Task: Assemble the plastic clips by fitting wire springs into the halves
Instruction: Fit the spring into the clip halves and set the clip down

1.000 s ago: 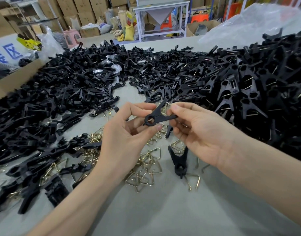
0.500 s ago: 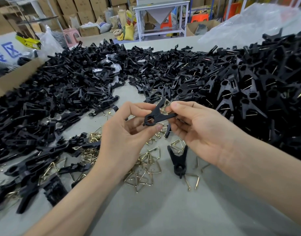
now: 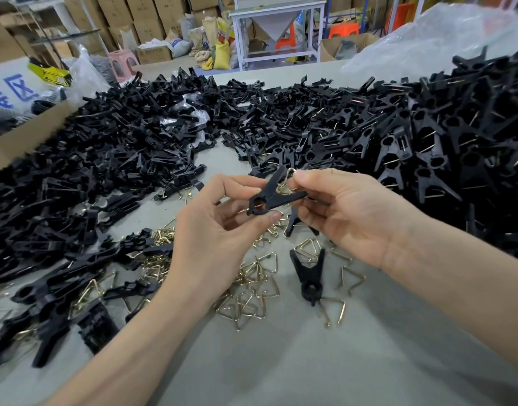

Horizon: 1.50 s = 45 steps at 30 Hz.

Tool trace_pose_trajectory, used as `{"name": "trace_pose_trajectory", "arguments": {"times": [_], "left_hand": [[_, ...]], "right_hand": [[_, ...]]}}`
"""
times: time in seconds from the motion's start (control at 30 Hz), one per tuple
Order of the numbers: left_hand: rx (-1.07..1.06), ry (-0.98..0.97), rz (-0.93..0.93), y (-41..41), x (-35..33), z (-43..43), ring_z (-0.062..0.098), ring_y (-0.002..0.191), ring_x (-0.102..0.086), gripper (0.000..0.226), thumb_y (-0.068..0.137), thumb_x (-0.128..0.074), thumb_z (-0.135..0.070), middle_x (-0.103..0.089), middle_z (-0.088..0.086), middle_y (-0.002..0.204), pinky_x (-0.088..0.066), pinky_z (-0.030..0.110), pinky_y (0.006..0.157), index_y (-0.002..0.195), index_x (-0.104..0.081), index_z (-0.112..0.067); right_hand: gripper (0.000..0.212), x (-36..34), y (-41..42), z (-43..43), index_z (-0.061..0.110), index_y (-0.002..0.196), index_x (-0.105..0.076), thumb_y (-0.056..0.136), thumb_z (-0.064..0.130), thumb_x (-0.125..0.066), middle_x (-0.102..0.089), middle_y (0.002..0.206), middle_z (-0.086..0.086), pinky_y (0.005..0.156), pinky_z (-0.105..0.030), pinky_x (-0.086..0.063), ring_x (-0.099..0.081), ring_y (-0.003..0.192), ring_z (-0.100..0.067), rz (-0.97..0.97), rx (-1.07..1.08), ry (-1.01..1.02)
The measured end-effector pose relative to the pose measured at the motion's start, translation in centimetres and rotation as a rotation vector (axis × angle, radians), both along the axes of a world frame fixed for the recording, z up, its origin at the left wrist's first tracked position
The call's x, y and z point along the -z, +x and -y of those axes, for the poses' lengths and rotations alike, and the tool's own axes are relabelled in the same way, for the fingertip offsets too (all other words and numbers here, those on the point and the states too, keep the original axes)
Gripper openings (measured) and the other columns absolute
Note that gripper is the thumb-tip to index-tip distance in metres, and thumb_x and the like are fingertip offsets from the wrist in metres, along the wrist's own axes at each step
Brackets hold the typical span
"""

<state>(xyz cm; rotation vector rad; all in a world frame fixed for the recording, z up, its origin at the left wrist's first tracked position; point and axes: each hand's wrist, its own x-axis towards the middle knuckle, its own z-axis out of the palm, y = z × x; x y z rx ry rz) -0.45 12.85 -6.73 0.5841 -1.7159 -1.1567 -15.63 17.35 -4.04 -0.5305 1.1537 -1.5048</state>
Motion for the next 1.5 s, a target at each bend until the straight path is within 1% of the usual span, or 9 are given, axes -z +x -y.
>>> {"name": "trace_pose_trajectory", "arguments": {"times": [0.1, 0.2, 0.5, 0.67, 0.8, 1.03, 1.17, 1.33, 1.5], "left_hand": [[0.012, 0.02, -0.012, 0.03, 0.01, 0.0, 0.008, 0.086, -0.071, 0.03, 0.065, -0.077, -0.009, -0.071, -0.014, 0.098, -0.052, 0.015, 0.068, 0.073, -0.061, -0.033], [0.018, 0.017, -0.015, 0.11, -0.01, 0.12, 0.009, 0.086, -0.071, 0.035, 0.069, -0.077, -0.003, -0.072, -0.014, 0.097, -0.053, 0.017, 0.066, 0.073, -0.061, -0.034], [0.021, 0.015, -0.015, 0.15, 0.18, 0.24, 0.008, 0.087, -0.07, 0.028, 0.066, -0.077, -0.013, -0.071, -0.013, 0.098, -0.053, 0.017, 0.069, 0.075, -0.062, -0.034], [0.018, 0.016, -0.006, 0.12, 0.49, 0.38, 0.008, 0.086, -0.07, 0.026, 0.065, -0.077, -0.012, -0.071, -0.012, 0.099, -0.053, 0.016, 0.069, 0.079, -0.058, -0.023], [0.021, 0.018, -0.013, 0.09, 0.34, 0.4, 0.007, 0.086, -0.07, 0.026, 0.065, -0.077, -0.014, -0.071, -0.014, 0.098, -0.053, 0.015, 0.069, 0.076, -0.061, -0.032], [-0.004, 0.037, -0.011, 0.06, 0.23, 0.32, 0.008, 0.084, -0.071, 0.026, 0.065, -0.076, -0.009, -0.072, -0.014, 0.095, -0.054, 0.017, 0.067, 0.081, -0.058, -0.018], [-0.022, 0.04, 0.004, 0.08, 0.18, 0.32, 0.003, 0.079, -0.07, 0.027, 0.068, -0.077, -0.003, -0.073, -0.016, 0.091, -0.053, 0.016, 0.064, 0.083, -0.056, -0.014], [-0.034, 0.04, 0.003, 0.17, -0.06, 0.25, 0.009, 0.079, -0.071, 0.025, 0.065, -0.076, -0.015, -0.074, -0.011, 0.091, -0.057, 0.031, 0.07, 0.083, -0.058, -0.016], [-0.011, 0.008, 0.019, 0.22, -0.03, 0.26, 0.005, 0.08, -0.071, 0.023, 0.065, -0.076, -0.017, -0.073, -0.015, 0.092, -0.056, 0.021, 0.066, 0.08, -0.06, -0.026]], "right_hand": [[0.013, 0.12, 0.11, 0.04, 0.008, 0.07, -0.066, 0.083, 0.009, -0.065, -0.068, 0.066, 0.0, 0.051, -0.016, -0.05, -0.058, 0.051, -0.006, -0.003, -0.003, 0.0], [0.013, 0.18, 0.19, 0.06, 0.008, 0.071, -0.067, 0.084, 0.01, -0.065, -0.069, 0.069, 0.0, 0.052, -0.016, -0.05, -0.059, 0.052, -0.005, -0.012, -0.033, -0.01], [0.008, 0.34, 0.27, 0.03, 0.007, 0.075, -0.067, 0.084, 0.008, -0.066, -0.069, 0.071, -0.003, 0.052, -0.018, -0.051, -0.062, 0.055, -0.007, -0.005, -0.013, 0.016], [0.015, 0.5, 0.4, 0.08, 0.008, 0.068, -0.068, 0.083, 0.006, -0.066, -0.069, 0.067, -0.002, 0.051, -0.017, -0.051, -0.061, 0.052, -0.006, -0.024, 0.022, 0.009], [0.013, 0.48, 0.39, 0.1, 0.008, 0.07, -0.068, 0.083, 0.008, -0.066, -0.07, 0.068, -0.002, 0.051, -0.017, -0.05, -0.062, 0.053, -0.006, 0.003, 0.003, 0.01], [0.011, 0.11, 0.02, -0.11, 0.008, 0.074, -0.071, 0.083, 0.01, -0.064, -0.071, 0.074, -0.004, 0.054, -0.017, -0.053, -0.063, 0.056, -0.007, 0.016, -0.077, 0.039], [0.016, -0.25, -0.16, -0.12, 0.006, 0.071, -0.069, 0.085, 0.008, -0.061, -0.068, 0.067, -0.005, 0.054, -0.017, -0.052, -0.062, 0.054, -0.008, 0.03, -0.107, 0.047], [0.016, -0.42, -0.19, -0.08, 0.005, 0.072, -0.068, 0.085, 0.007, -0.059, -0.067, 0.062, -0.005, 0.053, -0.017, -0.052, -0.061, 0.052, -0.009, 0.088, -0.123, 0.033], [0.011, -0.17, -0.43, -0.2, 0.004, 0.073, -0.068, 0.082, 0.007, -0.062, -0.068, 0.068, -0.006, 0.056, -0.018, -0.052, -0.061, 0.056, -0.01, 0.056, -0.16, 0.056]]}}
